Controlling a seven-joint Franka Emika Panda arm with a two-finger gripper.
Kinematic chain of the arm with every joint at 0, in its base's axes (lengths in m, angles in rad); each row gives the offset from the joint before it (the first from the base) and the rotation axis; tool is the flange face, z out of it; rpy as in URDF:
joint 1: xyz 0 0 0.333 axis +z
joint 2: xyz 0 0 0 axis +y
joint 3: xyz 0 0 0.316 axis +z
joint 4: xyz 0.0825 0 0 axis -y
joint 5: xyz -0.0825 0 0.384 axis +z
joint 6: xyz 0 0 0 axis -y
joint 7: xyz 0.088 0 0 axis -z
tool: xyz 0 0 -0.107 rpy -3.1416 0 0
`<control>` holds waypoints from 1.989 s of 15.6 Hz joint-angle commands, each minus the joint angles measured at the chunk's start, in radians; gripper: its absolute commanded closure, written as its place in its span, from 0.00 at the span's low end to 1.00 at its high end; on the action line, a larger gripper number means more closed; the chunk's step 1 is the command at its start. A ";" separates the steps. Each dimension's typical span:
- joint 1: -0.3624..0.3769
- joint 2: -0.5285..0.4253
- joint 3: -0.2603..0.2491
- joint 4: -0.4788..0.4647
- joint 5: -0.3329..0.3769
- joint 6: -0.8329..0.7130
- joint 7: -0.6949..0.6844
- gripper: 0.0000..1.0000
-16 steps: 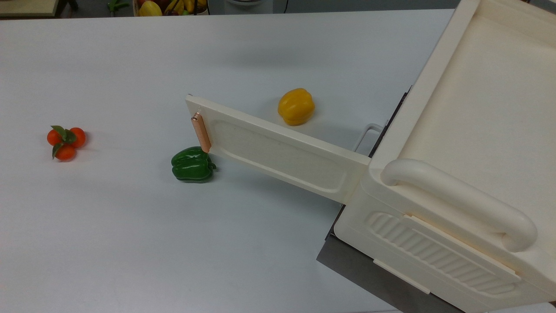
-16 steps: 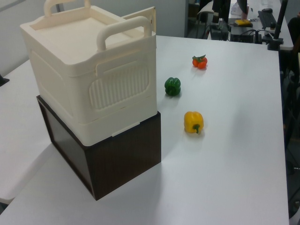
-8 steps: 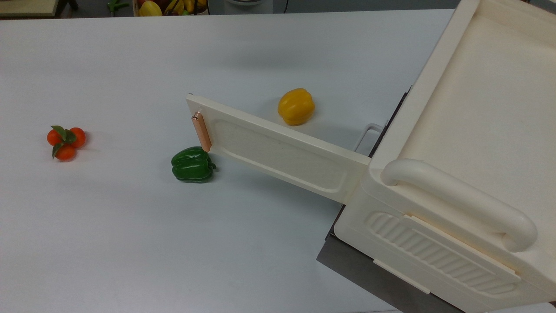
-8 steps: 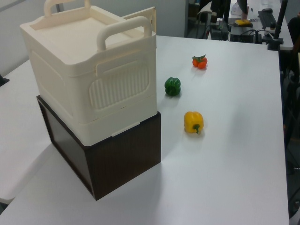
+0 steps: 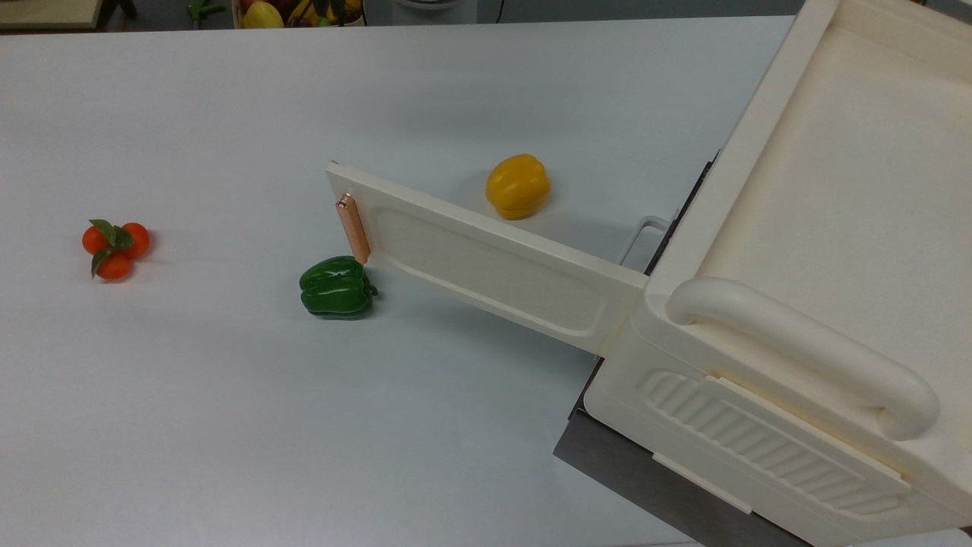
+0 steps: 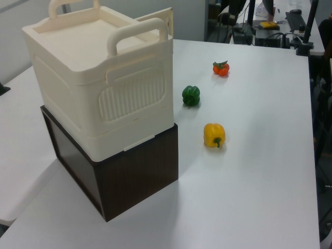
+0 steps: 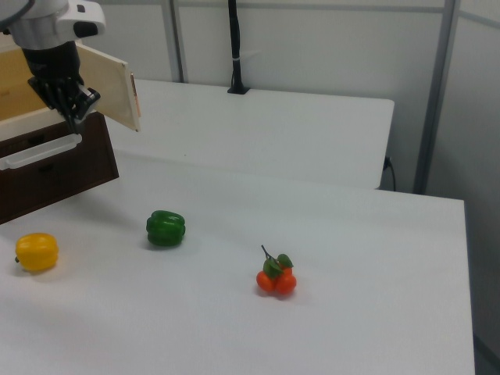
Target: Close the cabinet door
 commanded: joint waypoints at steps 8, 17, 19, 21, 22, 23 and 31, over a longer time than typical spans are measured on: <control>-0.017 0.118 -0.015 -0.032 0.339 0.658 0.066 1.00; 0.004 0.328 0.019 0.042 0.540 0.989 0.095 1.00; 0.004 0.349 0.031 0.050 0.538 1.033 0.116 1.00; 0.004 0.347 0.032 0.045 0.538 1.033 0.116 1.00; 0.004 0.344 0.036 0.043 0.537 1.029 0.116 1.00; 0.004 0.338 0.037 0.033 0.535 1.024 0.113 1.00; -0.010 0.246 0.074 -0.029 0.531 0.847 0.102 1.00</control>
